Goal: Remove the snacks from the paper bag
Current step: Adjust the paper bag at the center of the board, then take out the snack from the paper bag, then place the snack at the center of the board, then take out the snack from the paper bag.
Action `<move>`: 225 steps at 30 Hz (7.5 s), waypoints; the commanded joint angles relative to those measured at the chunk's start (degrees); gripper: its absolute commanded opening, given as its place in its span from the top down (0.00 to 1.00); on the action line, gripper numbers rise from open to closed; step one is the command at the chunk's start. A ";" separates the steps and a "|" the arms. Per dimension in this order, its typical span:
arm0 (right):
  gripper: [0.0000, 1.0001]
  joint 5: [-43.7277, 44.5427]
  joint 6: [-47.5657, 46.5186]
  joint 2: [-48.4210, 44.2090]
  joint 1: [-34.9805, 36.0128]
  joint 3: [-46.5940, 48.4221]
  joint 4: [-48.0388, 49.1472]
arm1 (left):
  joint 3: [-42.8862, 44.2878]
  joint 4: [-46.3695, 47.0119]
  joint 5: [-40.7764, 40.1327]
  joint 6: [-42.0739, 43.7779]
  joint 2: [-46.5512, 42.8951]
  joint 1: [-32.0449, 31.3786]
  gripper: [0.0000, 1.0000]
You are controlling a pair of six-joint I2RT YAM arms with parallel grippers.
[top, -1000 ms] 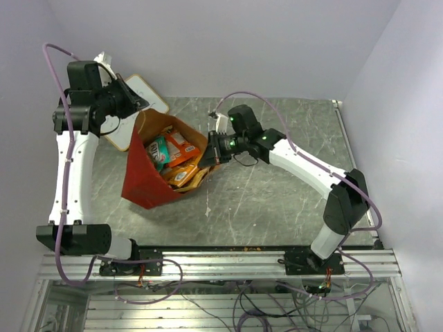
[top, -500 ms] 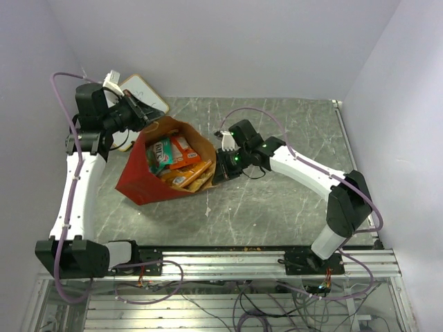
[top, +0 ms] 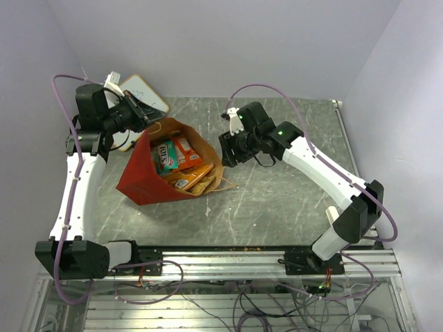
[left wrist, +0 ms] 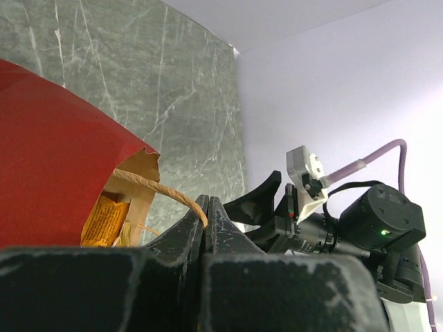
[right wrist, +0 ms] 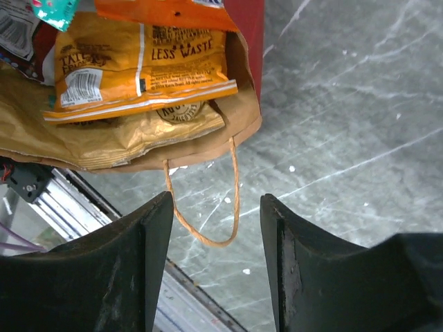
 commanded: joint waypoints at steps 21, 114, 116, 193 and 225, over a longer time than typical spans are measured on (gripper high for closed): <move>0.51 -15.38 -63.09 -4.60 11.67 -18.58 26.02 | 0.41 3.43 4.07 -3.09 -1.62 0.21 0.93; 1.00 32.95 -35.16 -19.62 4.45 4.95 17.13 | 8.55 -13.68 -4.51 4.84 0.43 1.53 0.93; 1.00 27.40 -35.18 -19.57 -2.25 2.88 18.81 | 8.55 -13.79 -4.29 4.96 0.34 1.58 0.93; 0.44 -12.13 -60.70 -10.11 13.80 -28.63 29.88 | -5.03 -10.27 4.70 -0.19 -5.70 1.62 0.93; 0.51 -7.08 -65.10 2.17 20.08 -35.14 47.90 | -3.84 -10.44 5.12 -1.23 -4.33 1.65 0.93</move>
